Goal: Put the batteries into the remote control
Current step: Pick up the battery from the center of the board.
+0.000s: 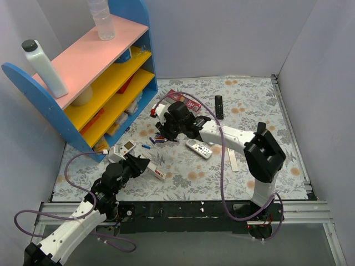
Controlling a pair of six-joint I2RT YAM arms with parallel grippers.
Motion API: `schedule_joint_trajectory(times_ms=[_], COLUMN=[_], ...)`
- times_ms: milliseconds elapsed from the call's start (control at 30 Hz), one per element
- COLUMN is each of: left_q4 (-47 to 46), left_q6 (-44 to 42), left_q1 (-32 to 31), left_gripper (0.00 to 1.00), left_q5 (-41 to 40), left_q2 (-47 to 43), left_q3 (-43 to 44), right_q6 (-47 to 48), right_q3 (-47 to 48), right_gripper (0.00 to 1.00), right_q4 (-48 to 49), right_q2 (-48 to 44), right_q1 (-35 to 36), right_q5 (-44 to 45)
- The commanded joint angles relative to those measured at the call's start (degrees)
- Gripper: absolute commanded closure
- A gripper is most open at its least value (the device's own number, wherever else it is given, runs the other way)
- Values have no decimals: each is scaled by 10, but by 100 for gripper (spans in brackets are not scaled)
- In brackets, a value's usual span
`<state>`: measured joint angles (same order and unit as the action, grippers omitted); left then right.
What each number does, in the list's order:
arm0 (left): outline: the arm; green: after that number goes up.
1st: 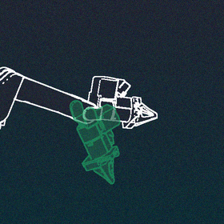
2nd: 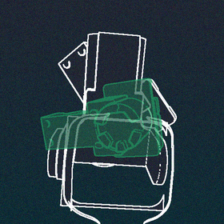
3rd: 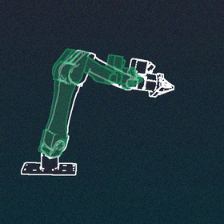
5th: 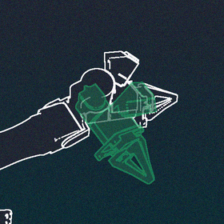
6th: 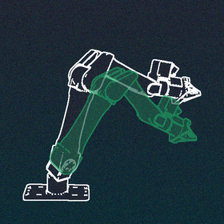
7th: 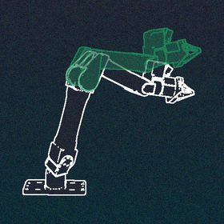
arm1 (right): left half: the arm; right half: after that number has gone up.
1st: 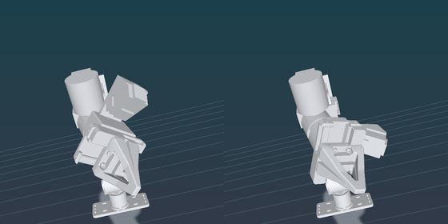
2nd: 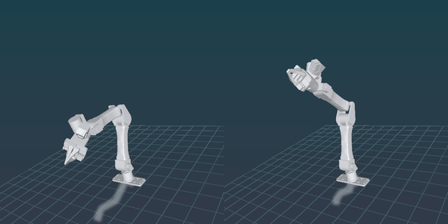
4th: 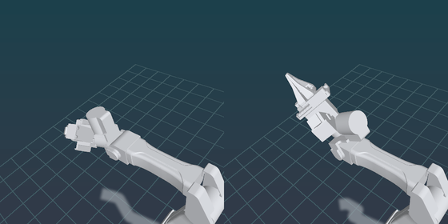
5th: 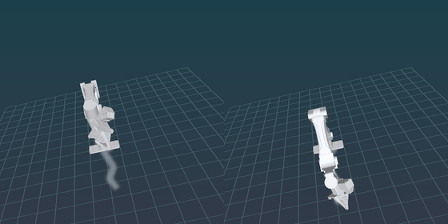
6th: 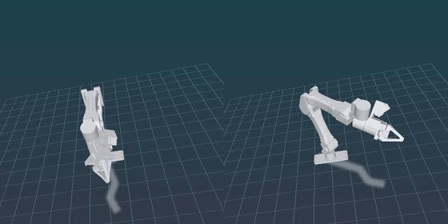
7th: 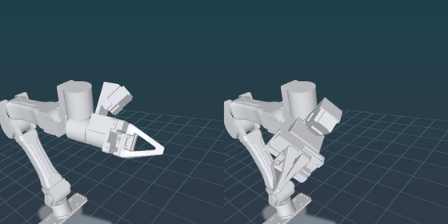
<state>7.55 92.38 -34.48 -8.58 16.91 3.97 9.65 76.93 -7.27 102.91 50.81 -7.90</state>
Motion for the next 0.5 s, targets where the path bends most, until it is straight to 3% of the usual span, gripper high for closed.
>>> schedule_joint_trajectory(times_ms=[0,233,467], left_q4=[16,15,6], left_q6=[3,-1,-5], left_q1=[-1,-1,-1], left_gripper=[100,100,100], left_q5=[-12,-13,-11], left_q2=[-25,-38,-32], left_q3=[25,26,25], right_q6=[66,103,121], right_q3=[80,164,212], right_gripper=[66,69,73], right_q4=[-8,-41,-68], right_q2=[64,172,221], right_q1=[-11,-16,-16], right_q5=[-14,-6,-10])
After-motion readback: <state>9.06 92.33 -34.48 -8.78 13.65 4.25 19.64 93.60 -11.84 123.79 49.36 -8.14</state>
